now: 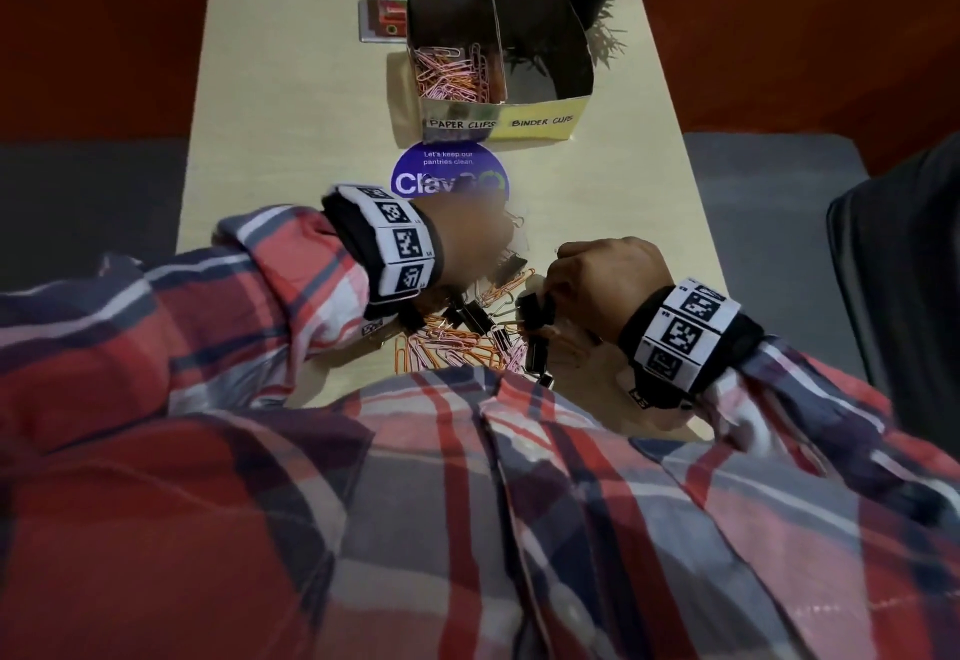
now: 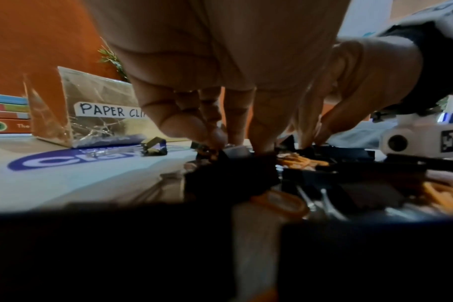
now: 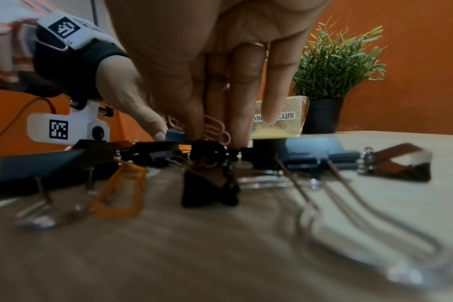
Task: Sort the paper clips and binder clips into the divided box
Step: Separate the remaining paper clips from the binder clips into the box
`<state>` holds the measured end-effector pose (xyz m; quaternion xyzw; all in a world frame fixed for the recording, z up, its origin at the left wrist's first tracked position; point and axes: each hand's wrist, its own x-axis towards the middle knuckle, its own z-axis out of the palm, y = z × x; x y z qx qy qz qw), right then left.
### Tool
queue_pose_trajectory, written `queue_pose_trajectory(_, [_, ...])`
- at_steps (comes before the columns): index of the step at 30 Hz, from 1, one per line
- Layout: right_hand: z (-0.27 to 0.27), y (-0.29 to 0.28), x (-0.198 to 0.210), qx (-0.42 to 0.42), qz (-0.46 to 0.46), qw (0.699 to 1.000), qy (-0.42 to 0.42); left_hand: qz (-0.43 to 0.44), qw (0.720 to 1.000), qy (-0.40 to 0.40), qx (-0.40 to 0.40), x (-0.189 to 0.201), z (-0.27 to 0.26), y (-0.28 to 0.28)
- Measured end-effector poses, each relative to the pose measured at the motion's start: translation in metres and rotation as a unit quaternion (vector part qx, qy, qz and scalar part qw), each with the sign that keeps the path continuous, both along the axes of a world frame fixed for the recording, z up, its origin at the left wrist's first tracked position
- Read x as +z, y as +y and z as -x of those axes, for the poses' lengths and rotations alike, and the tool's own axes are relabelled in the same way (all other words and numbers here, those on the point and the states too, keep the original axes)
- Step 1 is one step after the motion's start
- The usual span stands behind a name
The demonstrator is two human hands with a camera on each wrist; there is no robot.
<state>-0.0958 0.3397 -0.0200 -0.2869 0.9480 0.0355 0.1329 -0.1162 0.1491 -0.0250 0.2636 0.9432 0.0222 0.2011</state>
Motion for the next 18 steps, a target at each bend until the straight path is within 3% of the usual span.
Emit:
queue_pose_trajectory(5, [0.009,0.001,0.009,-0.036,0.028,0.999,-0.020,-0.014,1.000,-0.009,0.014,0.006,0.006,-0.003])
queue_pose_trajectory(9, [0.040,-0.014,0.031,-0.065,0.094,0.993,0.036,-0.046,0.998,-0.007,0.029,0.005,0.002,-0.006])
queue_pose_trajectory(13, [0.091,-0.052,0.056,-0.075,0.117,0.984,0.115,-0.078,0.996,-0.011,0.048,0.001,-0.005,-0.011])
queue_pose_trajectory(18, [0.144,-0.108,0.066,-0.077,0.102,0.984,0.127,-0.093,0.993,-0.024,0.064,-0.001,-0.013,-0.023])
